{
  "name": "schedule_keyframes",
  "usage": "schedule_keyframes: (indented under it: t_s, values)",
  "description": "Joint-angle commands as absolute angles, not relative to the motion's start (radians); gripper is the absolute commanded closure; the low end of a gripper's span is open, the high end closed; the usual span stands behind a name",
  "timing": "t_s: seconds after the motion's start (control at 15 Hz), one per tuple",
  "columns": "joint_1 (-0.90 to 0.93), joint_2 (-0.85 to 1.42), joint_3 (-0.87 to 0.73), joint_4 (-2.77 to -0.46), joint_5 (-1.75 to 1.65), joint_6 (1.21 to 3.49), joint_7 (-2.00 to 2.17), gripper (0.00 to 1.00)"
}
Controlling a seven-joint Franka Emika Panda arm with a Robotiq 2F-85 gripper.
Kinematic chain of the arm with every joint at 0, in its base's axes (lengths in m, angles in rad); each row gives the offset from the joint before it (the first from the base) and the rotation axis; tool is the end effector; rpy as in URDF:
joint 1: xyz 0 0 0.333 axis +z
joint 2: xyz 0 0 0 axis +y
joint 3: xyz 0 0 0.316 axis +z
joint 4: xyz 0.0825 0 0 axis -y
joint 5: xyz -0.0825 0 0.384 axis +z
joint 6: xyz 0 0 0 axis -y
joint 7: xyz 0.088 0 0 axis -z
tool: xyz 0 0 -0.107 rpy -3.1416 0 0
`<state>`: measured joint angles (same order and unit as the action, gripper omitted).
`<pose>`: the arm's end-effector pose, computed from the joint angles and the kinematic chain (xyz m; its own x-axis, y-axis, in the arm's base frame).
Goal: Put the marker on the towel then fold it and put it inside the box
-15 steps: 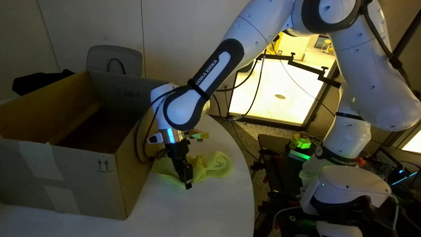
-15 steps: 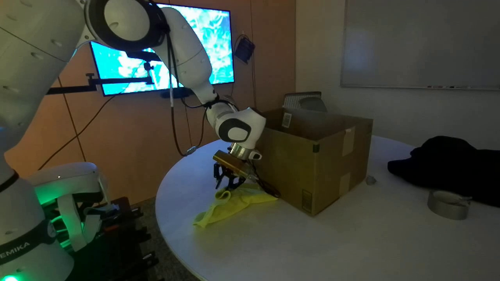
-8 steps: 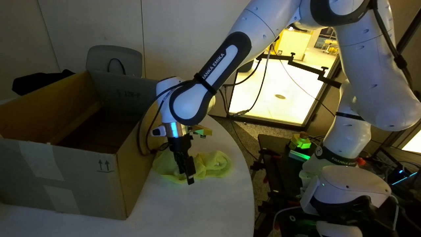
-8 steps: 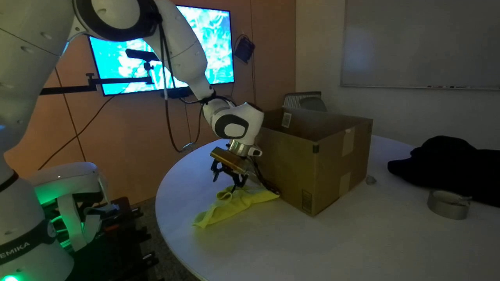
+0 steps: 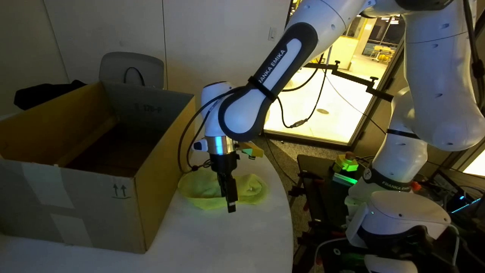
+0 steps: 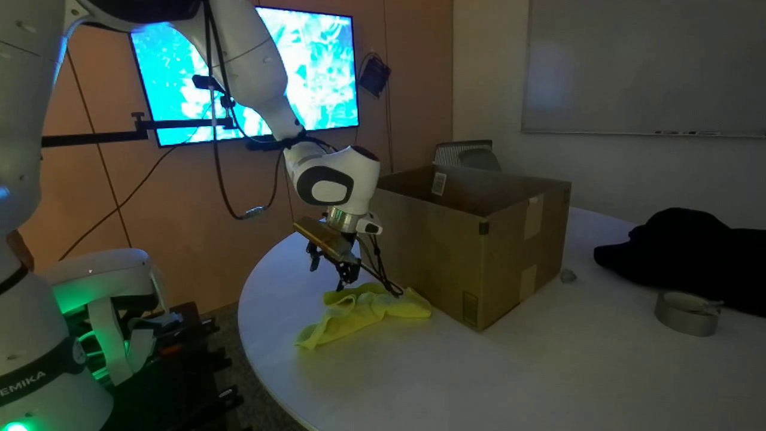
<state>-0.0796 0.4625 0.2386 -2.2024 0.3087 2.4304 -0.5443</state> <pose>0.5198 0.0901 0.1583 0.8962 0.4328 -0.0979 0.3780 -0.8602 -0.3423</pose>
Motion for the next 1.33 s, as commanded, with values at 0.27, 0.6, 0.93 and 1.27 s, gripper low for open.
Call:
schedule_keyframes:
  t_s: [0.27,0.6,0.93,1.27]
  values:
    - [0.001,0.229,0.261,-2.450,0.404,2.579,-0.282,0.00]
    - [0.047,0.155,0.213,-2.534,0.362,2.585,-0.099,0.00]
    - [0.047,0.139,0.149,-2.609,0.303,2.598,-0.032,0.00]
    - [0.031,0.198,0.064,-2.636,0.108,2.645,-0.069,0.00]
